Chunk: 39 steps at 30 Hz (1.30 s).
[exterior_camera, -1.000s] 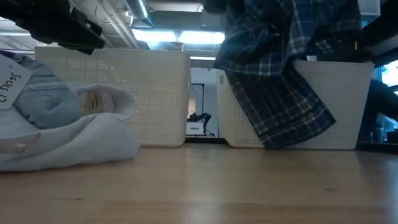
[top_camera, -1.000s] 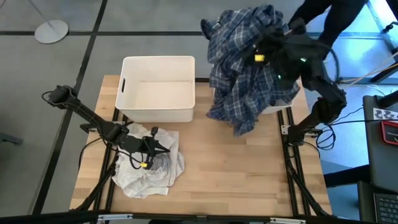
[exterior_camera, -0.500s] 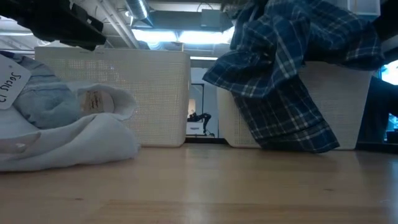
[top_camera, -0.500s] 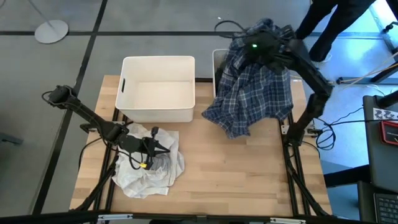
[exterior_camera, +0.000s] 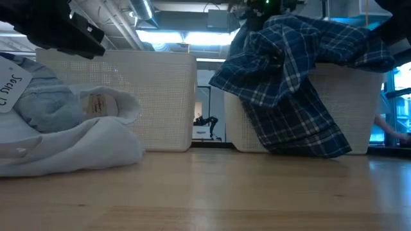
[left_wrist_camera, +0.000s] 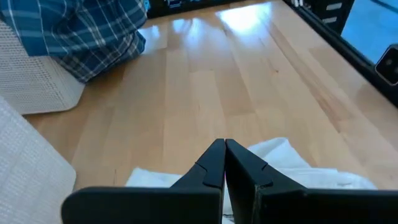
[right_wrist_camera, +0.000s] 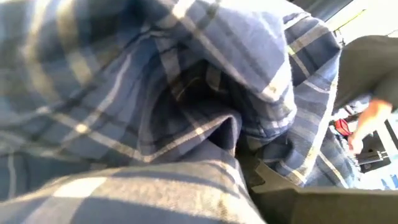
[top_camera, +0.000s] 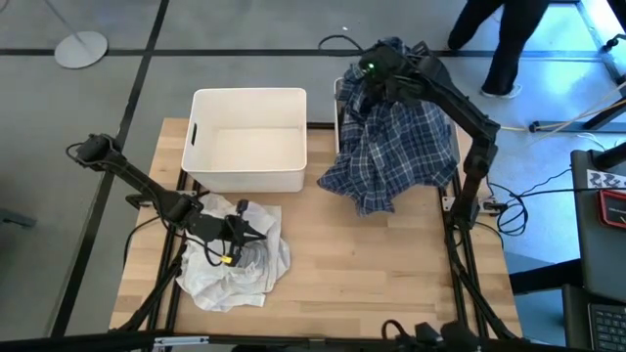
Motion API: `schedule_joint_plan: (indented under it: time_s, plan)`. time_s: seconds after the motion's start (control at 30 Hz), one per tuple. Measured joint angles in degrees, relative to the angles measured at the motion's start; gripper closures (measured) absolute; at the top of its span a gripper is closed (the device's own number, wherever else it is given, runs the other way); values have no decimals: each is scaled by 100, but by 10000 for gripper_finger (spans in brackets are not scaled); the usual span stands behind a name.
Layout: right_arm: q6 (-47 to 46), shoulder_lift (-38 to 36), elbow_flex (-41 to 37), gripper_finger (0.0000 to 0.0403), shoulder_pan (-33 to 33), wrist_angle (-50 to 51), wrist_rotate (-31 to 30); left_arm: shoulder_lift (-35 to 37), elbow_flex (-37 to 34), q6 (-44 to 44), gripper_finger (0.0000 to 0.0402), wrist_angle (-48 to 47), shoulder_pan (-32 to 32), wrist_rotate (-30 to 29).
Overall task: Sort clothes
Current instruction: Put the dark blue patterned shirt into the right white bin
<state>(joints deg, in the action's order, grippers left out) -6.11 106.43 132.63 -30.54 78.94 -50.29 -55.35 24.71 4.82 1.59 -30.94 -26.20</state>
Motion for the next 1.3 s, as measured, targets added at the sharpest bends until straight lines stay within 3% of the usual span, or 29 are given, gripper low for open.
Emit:
schedule_joint_plan:
  time_s: [0.17,0.3,0.47,0.67,0.83,1.0,1.3]
  plan:
    - [-5,-128,-979,394,-104,-398,161,2,0,85,400,35,-151,1]
    - [47,-508,-2186,392,-266,-1398,534,1,0,115,400,89,-216,1]
    - [188,-1002,-3638,394,-493,-3000,1576,2,0,142,400,91,-214,-4]
    - [38,-1090,-5044,391,-757,-4094,2758,1,0,143,400,89,-186,-117]
    - [-120,-1088,-6225,391,-873,-5373,2960,1,0,142,400,93,-187,-168]
    - [-298,-1104,-6840,384,-1050,-6027,3293,0,0,108,400,96,-186,-170]
    - [-297,-1097,-7102,382,-1087,-6057,3450,0,0,103,400,98,-186,-172]
